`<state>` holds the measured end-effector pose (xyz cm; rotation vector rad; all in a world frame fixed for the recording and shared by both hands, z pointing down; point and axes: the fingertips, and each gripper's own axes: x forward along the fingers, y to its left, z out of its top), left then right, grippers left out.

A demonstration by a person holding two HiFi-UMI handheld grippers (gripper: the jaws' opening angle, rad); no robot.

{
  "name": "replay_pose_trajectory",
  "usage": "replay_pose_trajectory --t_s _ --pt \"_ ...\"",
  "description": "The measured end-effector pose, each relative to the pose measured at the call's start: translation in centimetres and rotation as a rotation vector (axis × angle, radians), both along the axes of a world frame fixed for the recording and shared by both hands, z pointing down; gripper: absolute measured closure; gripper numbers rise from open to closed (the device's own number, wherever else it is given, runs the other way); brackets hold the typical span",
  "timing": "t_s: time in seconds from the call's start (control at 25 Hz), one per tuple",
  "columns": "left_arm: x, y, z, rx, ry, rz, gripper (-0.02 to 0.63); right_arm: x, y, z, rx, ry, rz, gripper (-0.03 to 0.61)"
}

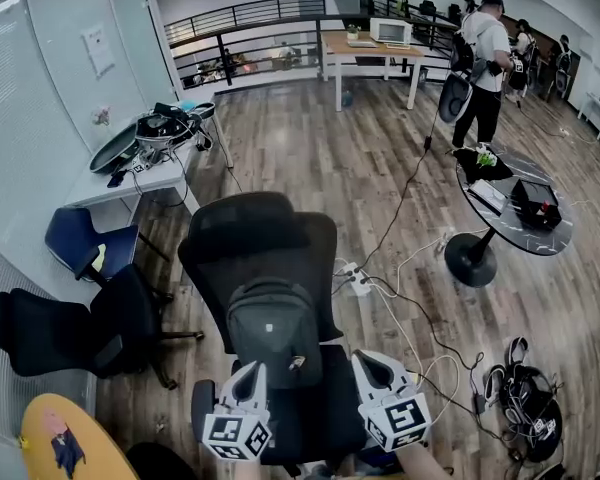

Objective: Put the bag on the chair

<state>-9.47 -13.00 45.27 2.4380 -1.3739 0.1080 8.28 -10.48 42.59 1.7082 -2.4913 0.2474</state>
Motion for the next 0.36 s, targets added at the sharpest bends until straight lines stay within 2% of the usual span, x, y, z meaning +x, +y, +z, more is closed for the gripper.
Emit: replay_pose_trajectory --t_s 0.36 --pt "-0.02 -0.99 0.59 -0.019 0.004 0.000 0.592 0.07 -0.72 0.83 -0.010 -0.004 -0.001 0.566"
